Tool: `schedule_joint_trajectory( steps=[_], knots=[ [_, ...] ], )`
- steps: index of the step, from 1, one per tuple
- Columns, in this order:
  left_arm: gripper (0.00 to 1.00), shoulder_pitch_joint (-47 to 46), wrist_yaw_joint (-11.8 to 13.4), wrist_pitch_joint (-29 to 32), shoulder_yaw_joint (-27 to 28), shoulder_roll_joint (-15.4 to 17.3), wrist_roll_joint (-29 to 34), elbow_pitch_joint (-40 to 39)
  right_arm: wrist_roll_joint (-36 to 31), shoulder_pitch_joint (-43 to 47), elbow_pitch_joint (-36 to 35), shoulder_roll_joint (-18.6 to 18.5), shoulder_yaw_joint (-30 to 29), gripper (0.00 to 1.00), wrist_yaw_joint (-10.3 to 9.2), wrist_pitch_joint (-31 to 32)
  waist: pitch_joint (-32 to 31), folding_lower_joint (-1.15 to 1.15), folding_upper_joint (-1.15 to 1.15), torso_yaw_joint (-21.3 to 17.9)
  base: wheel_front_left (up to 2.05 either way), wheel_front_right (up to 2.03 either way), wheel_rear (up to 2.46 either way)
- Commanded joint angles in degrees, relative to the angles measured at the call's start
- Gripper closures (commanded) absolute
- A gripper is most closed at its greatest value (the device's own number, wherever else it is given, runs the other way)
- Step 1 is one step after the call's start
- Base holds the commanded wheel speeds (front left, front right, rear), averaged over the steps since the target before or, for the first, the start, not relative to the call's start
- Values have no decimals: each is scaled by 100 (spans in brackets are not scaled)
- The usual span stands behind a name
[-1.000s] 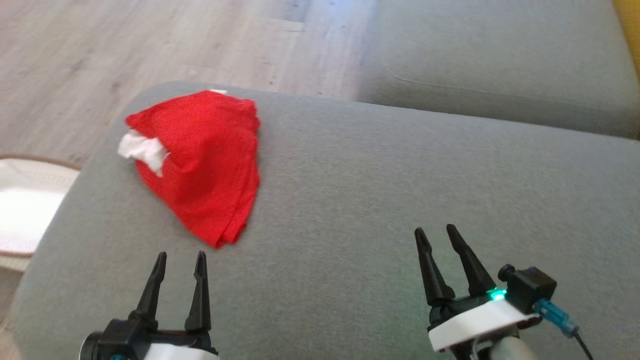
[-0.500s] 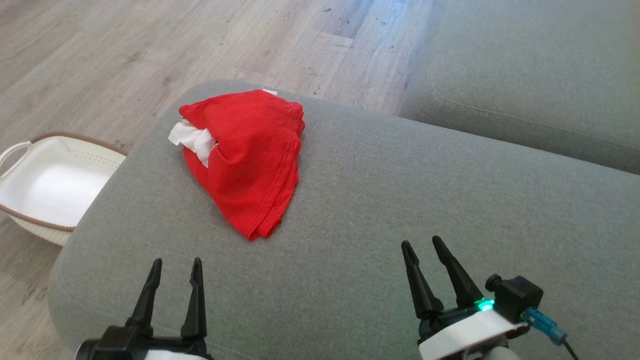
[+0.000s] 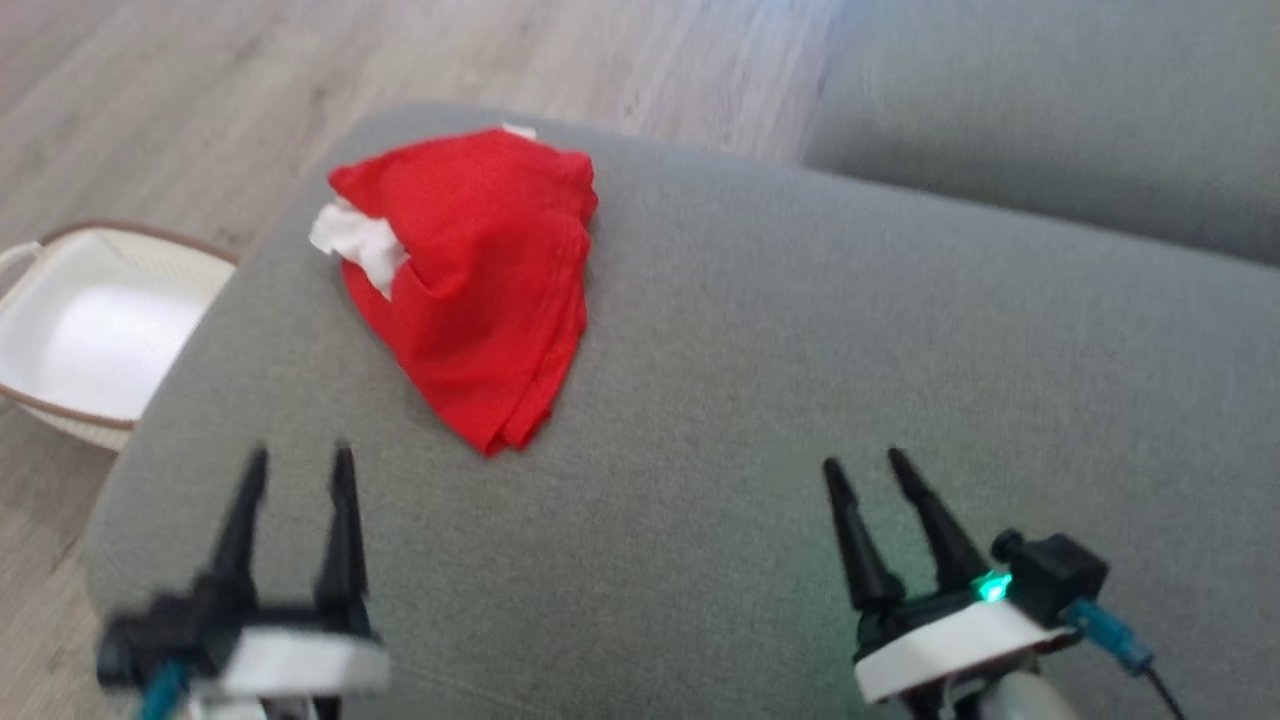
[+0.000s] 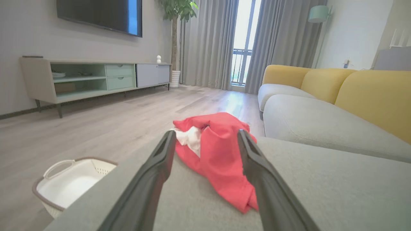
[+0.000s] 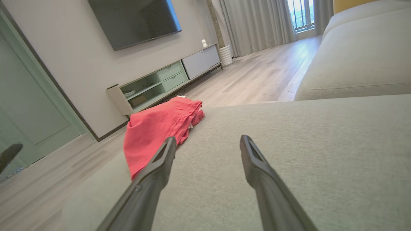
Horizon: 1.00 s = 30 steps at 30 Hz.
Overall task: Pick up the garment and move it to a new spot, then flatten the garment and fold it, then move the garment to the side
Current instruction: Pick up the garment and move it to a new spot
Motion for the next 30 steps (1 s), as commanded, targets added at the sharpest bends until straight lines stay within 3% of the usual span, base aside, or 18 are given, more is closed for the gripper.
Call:
schedule_joint_trajectory(
  steps=[1, 6, 7, 12, 17, 24, 30],
  knots=[
    [0, -683, 10, -56, 232, 167, -28, -195, -118, -360, -251, -32, -47, 0, -4, -63, 416, 0, 0, -129, 0, 0, 0],
    [0, -1725, 9, -2, 182, 736, -350, 172, -469, -655, -458, -32, -349, 0, -4, -63, 1161, 0, 0, -360, 0, 0, 0],
    [0, -2321, 9, 206, 7, 1050, -510, 379, -513, -731, -568, -32, -552, 0, -4, -63, 1412, 0, 0, -374, 0, 0, 0],
    [0, -3779, 9, 1154, -616, 1903, -969, 1294, -802, -943, -920, -32, -817, 0, -4, 14, 2008, 0, 0, -507, 0, 0, 0],
    [0, -4849, 9, 2111, -1339, 2532, -1591, 2364, -854, -1061, -1168, -32, -1068, 0, -4, 98, 2402, 0, 0, -698, 0, 0, 0],
    [0, -5624, 9, 2732, -2180, 2870, -2271, 3103, -1024, -1113, -1387, -32, -1202, 0, -4, 163, 2707, 0, 0, -879, 0, 0, 0],
    [0, -5980, 9, 3020, -2632, 2947, -2905, 3643, -1124, -1132, -1560, -32, -1251, 0, -4, 205, 2870, 0, 0, -1028, 0, 0, 0]
  ],
)
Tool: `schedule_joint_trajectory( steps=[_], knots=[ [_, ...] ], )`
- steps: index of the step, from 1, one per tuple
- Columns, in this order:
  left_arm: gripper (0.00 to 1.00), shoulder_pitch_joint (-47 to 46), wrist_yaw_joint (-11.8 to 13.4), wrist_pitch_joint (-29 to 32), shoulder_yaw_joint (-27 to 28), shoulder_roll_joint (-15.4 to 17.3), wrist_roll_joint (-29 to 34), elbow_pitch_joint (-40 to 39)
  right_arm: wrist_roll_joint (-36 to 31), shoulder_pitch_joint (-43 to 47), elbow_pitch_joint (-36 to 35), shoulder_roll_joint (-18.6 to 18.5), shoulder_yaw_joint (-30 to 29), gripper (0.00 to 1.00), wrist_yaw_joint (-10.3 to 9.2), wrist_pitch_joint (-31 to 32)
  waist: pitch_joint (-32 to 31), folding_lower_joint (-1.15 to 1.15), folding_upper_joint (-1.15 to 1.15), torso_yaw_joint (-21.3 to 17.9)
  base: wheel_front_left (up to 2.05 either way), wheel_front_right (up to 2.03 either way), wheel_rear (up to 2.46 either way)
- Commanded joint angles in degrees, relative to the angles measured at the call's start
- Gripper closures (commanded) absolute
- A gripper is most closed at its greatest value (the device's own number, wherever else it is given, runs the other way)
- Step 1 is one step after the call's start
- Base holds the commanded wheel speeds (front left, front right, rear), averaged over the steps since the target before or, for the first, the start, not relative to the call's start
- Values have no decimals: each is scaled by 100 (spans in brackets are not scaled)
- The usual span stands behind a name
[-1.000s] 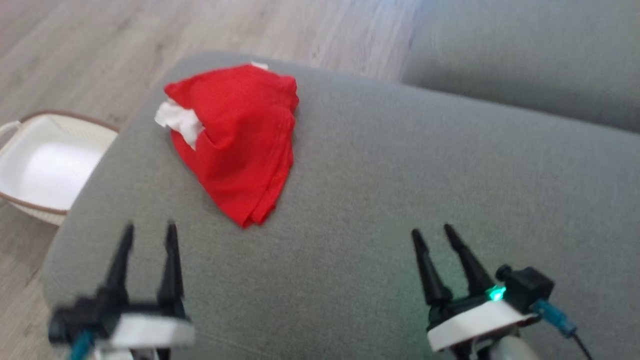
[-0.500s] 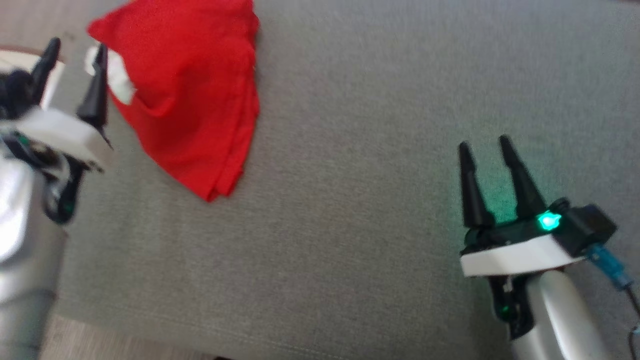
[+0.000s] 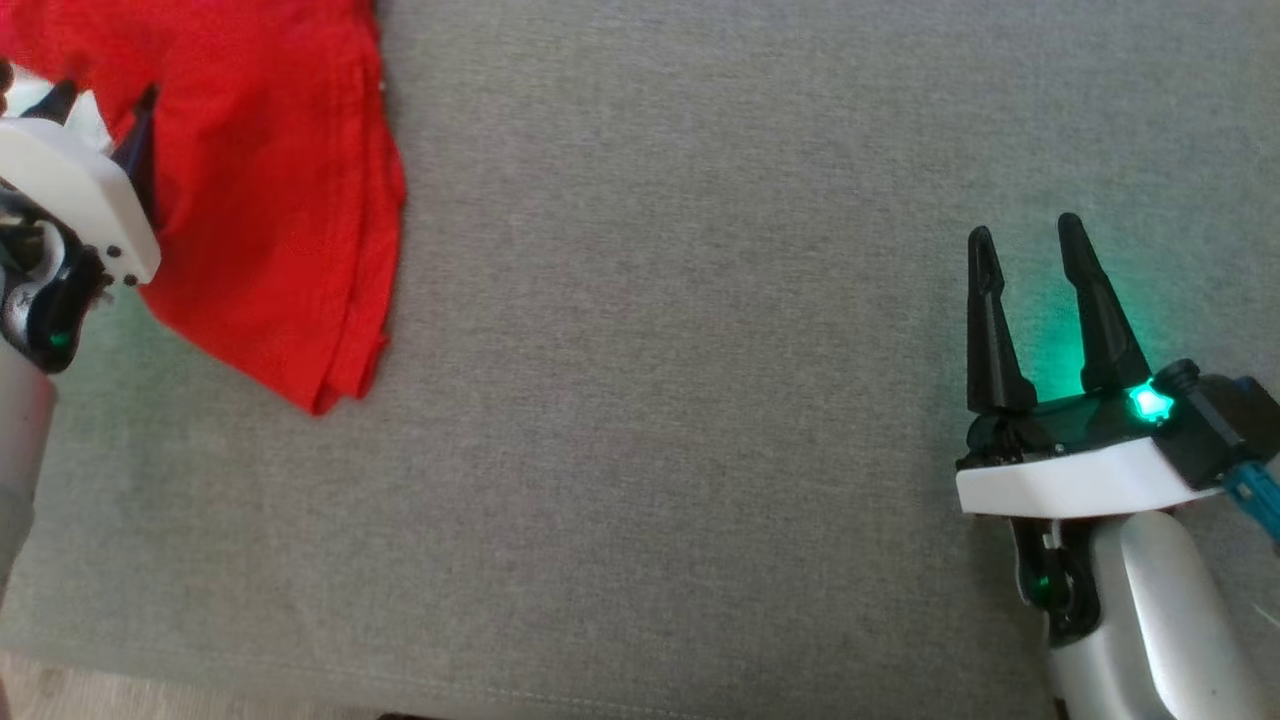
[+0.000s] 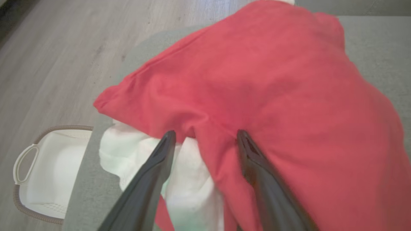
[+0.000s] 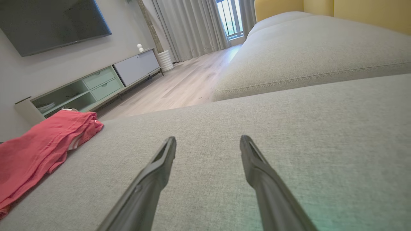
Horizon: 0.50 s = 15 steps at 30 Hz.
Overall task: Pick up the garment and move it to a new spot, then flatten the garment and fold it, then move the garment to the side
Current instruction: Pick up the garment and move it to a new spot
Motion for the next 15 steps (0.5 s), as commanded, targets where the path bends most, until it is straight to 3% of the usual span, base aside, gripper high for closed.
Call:
schedule_joint_trajectory(
  steps=[1, 3, 4, 5, 6, 15],
  knots=[
    [0, -211, 10, 26, 124, 389, -74, -18, -62, -85, -226, -8, 149, 0, -4, 26, 52, -1, 0, -56, 0, 0, 0],
    [0, -263, 10, 45, 7, 359, -241, 120, -90, -83, -264, -8, 126, 0, -4, 37, 74, -1, 0, -79, 0, 0, 0],
    [20, -285, 10, 45, -45, 343, -322, 178, -98, -81, -279, -8, 117, 0, -4, 43, 82, -1, 0, -86, 0, 0, 0],
    [71, -312, 10, 13, -82, 337, -393, 227, -101, -80, -293, -8, 107, 0, -4, 50, 89, -1, 0, -91, 0, 0, 0],
    [100, -346, 10, -38, -86, 340, -469, 293, -104, -81, -307, -8, 101, 0, -4, 56, 94, -1, 0, -96, 0, 0, 0],
    [100, -760, 10, -955, -247, 430, -765, 414, -39, -55, -215, -8, 89, 0, -4, 20, -141, -1, 0, -91, 0, 0, 0]
  ],
)
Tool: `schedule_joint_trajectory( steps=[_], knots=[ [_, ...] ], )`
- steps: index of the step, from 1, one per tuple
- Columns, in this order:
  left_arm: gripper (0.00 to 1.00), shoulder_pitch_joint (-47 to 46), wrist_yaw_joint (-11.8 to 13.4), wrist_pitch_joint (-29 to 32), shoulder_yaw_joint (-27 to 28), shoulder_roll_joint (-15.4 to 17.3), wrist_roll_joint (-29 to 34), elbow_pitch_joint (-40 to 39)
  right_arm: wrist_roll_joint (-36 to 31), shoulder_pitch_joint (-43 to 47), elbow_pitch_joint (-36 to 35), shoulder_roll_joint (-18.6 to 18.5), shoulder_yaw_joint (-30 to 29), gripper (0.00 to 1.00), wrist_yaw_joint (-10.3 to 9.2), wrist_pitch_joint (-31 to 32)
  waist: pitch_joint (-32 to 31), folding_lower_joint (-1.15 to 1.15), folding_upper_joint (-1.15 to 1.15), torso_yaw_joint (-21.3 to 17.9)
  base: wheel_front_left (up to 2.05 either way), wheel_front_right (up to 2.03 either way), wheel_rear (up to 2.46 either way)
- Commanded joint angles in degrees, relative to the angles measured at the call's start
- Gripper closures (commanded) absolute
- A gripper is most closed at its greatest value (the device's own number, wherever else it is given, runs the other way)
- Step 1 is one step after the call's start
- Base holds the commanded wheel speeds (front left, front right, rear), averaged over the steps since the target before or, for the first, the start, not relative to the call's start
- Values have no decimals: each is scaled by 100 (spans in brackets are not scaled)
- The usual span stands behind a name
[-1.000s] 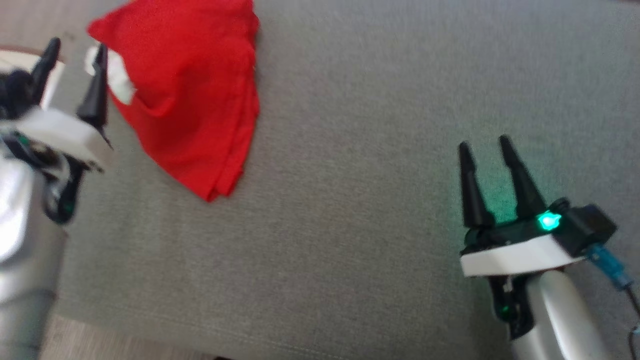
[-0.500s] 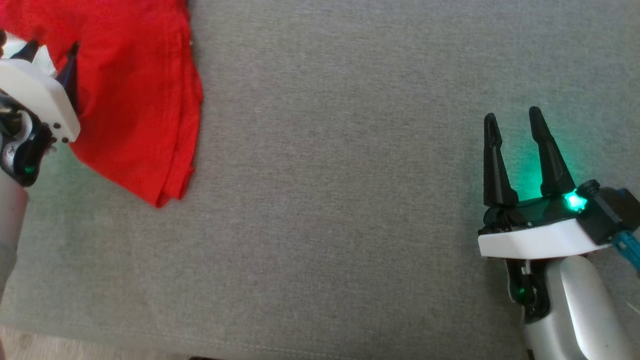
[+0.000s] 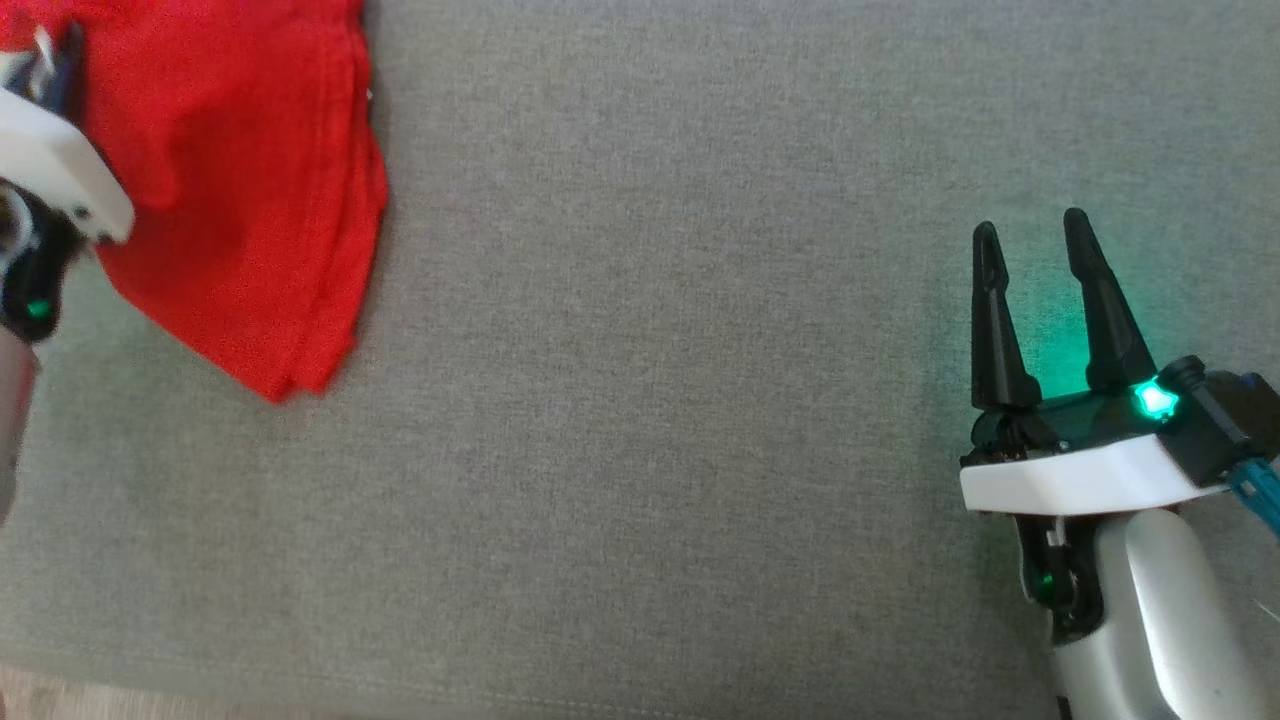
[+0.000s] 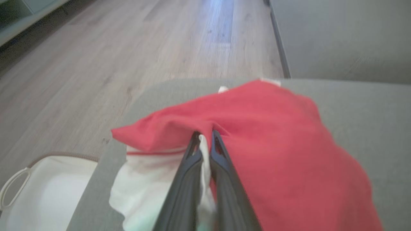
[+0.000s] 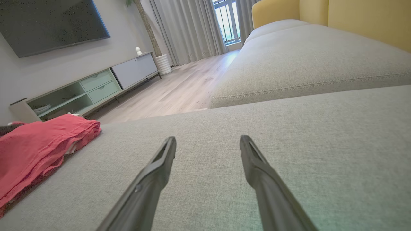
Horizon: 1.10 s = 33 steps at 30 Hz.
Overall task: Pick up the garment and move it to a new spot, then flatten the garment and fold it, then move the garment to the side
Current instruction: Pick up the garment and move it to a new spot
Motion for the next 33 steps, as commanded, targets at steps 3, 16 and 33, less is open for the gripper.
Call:
schedule_joint_trajectory(
  steps=[3, 16, 33],
  knots=[
    [100, -477, 10, -658, 361, 352, -403, -170, 112, -25, -38, -9, 154, 0, -4, -81, -275, 0, 0, 24, 0, 0, 0],
    [100, -763, 10, -1967, 151, 473, -376, -1152, 585, 86, 516, -9, 396, 0, -4, -275, -1247, 0, 0, -48, 0, 0, 0],
    [100, -138, 749, -1332, -428, -101, -310, -3761, 965, 120, 398, -9, 589, 0, -4, -297, -1720, 0, 0, -967, 0, 0, 0]
  ],
)
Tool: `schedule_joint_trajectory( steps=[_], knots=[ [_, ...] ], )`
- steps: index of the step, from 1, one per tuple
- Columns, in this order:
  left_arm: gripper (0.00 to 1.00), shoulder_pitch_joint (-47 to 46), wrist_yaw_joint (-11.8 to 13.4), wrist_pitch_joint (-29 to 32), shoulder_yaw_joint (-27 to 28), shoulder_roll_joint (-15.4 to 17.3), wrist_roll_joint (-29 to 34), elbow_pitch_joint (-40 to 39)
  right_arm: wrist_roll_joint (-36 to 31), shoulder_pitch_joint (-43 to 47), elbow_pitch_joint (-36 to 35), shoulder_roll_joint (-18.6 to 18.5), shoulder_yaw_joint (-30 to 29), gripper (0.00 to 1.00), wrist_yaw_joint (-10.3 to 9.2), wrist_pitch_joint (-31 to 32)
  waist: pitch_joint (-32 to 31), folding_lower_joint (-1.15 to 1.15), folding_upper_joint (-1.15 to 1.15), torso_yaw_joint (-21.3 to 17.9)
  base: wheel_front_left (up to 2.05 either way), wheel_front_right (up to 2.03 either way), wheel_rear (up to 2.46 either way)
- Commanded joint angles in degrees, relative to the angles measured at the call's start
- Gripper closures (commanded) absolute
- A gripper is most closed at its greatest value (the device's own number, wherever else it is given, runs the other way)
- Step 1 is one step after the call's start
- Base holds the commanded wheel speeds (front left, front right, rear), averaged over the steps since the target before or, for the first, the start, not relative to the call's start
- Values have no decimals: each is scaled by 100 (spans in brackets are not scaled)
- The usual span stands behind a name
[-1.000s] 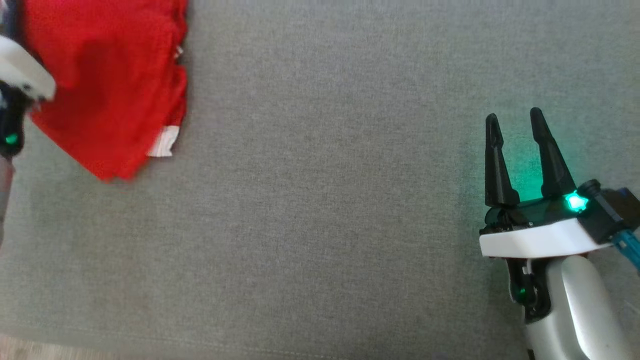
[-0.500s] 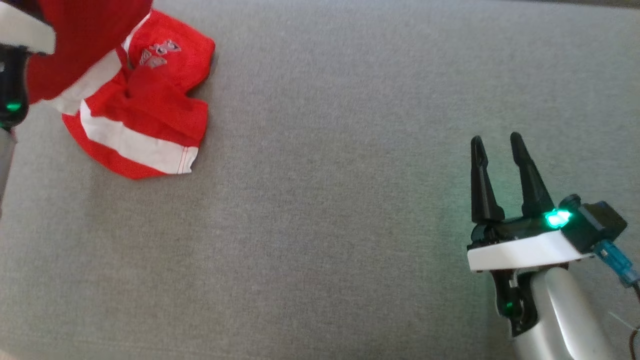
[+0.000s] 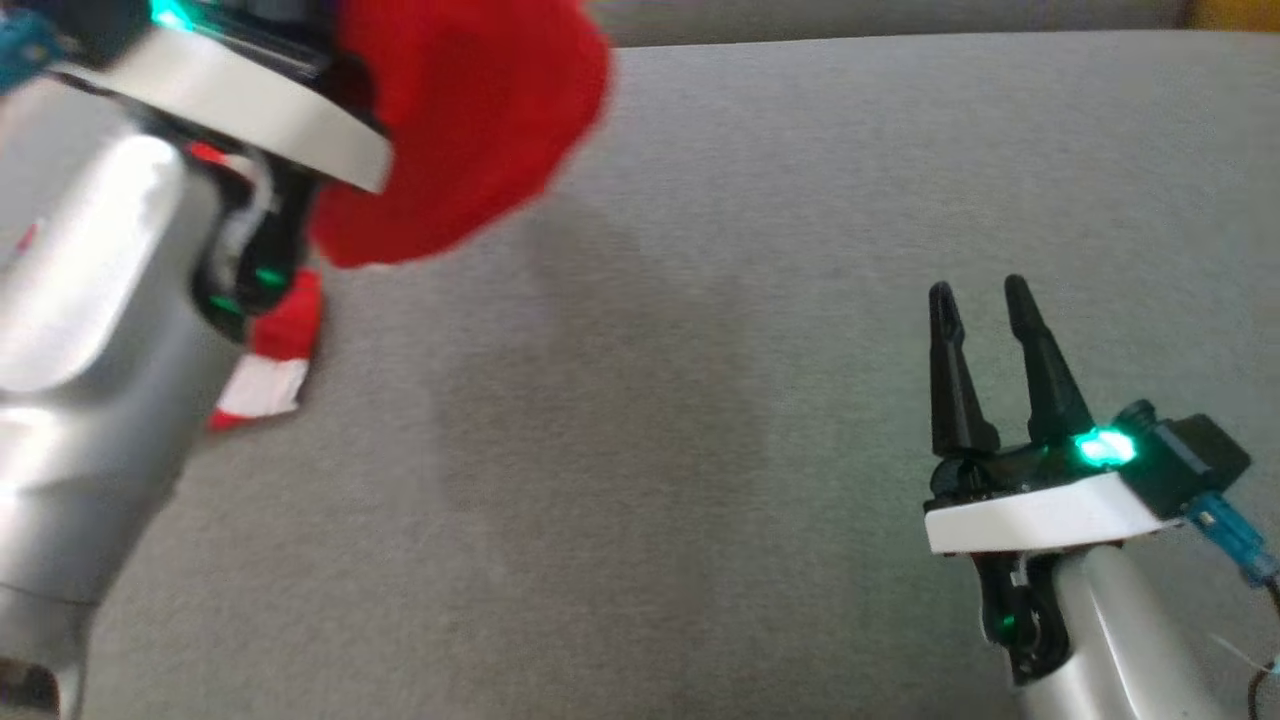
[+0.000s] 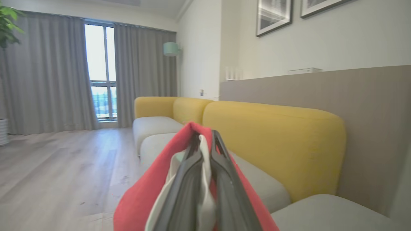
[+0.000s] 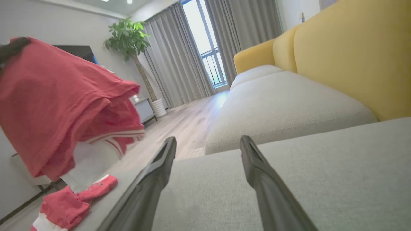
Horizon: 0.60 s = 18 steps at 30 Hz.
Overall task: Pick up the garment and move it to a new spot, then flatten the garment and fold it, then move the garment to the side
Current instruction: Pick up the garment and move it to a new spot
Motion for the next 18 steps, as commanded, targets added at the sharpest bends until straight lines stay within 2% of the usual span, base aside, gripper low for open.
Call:
schedule_joint_trajectory(
  steps=[1, 7, 10, 11, 12, 18],
  knots=[
    [100, -242, 61, 42, 193, 142, -19, -260, 75, -113, -291, -12, 141, 0, -4, -61, 8, 1, 0, -273, 0, 0, 0],
    [100, -179, 266, 212, -121, -237, 71, -600, 142, -287, -547, -12, 162, 0, -4, -62, 206, 1, 0, -920, 0, 0, 0],
    [100, -184, 245, 256, -301, -520, 62, -523, 233, -348, -688, -12, 77, 0, -4, -62, 298, 1, 0, -1212, 0, 0, 0],
    [35, -208, 233, 249, -380, -609, 109, -449, 254, -356, -727, -12, 54, 0, -4, -62, 328, 1, 0, -1289, 0, 0, 0],
    [0, -238, 221, 242, -451, -694, 152, -350, 271, -365, -756, -12, 48, 0, -4, -62, 363, 1, 0, -1361, 0, 0, 0],
    [0, -433, 117, -123, -623, -953, 429, 392, 285, -397, -805, -12, 12, 0, -4, -62, 474, 1, 0, -1495, 0, 0, 0]
  ],
)
